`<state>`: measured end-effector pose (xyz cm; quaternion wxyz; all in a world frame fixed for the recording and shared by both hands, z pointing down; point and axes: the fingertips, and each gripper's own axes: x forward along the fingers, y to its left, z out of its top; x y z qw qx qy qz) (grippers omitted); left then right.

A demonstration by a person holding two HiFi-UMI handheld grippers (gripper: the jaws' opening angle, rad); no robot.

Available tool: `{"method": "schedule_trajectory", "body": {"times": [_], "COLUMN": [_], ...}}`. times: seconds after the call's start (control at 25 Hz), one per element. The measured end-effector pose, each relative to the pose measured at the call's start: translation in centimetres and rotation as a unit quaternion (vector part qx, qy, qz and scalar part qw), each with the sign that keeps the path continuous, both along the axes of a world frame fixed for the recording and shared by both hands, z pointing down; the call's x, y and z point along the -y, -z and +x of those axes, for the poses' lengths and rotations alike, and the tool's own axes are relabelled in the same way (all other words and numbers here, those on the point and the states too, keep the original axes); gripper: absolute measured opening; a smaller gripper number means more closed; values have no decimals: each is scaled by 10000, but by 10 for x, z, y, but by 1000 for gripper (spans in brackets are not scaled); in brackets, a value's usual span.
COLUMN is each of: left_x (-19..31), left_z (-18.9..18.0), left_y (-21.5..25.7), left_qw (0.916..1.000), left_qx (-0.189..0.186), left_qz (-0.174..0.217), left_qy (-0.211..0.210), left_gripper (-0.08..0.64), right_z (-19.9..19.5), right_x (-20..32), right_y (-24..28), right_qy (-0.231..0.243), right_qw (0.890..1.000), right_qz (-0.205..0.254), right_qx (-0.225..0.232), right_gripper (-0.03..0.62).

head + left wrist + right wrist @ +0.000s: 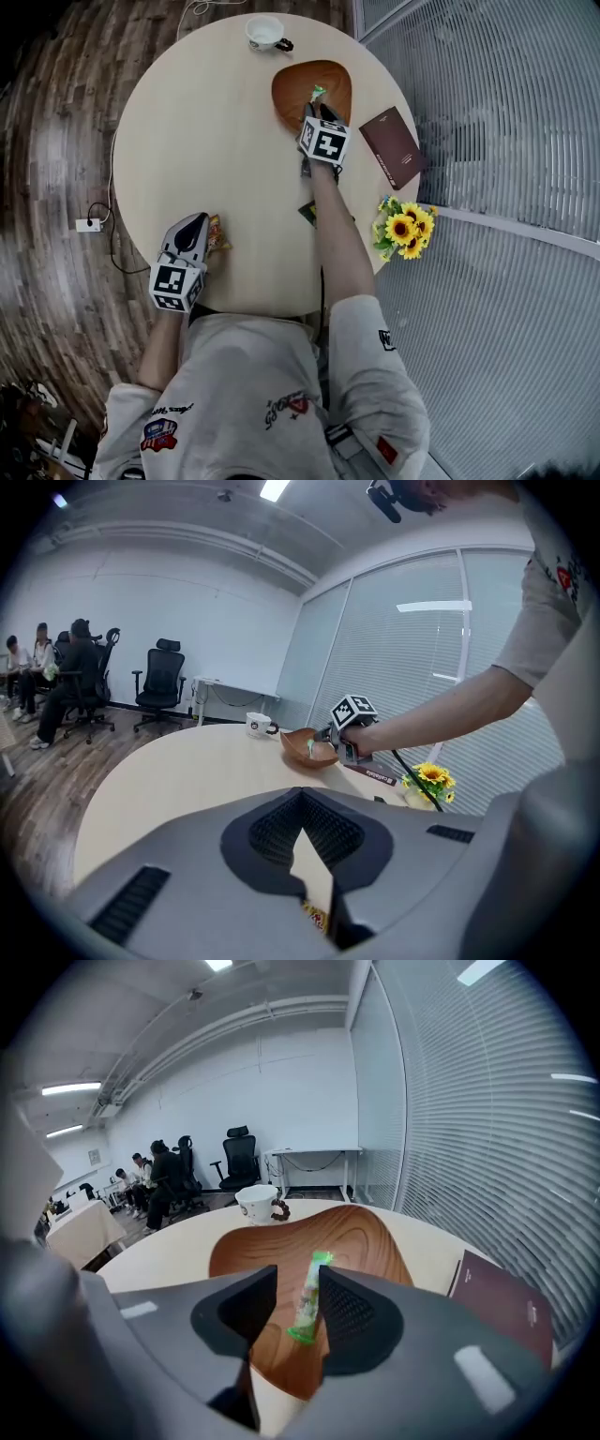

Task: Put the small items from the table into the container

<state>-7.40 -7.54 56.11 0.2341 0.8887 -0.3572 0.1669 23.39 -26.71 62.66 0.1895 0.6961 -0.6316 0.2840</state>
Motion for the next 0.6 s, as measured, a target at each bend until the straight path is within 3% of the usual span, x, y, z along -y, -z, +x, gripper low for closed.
{"method": "schedule_trajectory", "body": {"times": [0.16,0.28,0.44,0.6], "left_x": [-2,-1,4,2], "left_z": [1,9,27,32], "left_y": [-2,4,15,14], "left_qw": [10000,9999,9995,9992], "left_qx": [0,-23,-112,-104], "left_qz": [30,106,307,373], "left_qy": [58,91,43,-125], "left_gripper": [6,6,6,6], "right_z": [-4,-13,-31,-69], "right_x": [-11,-27,-68,-123], "right_y": [1,19,54,82], "right_qy": [137,272,587,698], "right_qw": [9999,9987,9926,9866], "right_qz": [60,428,1062,1465], "right_qx": [-10,-12,-71,145], "right_gripper": [120,118,46,32]}}
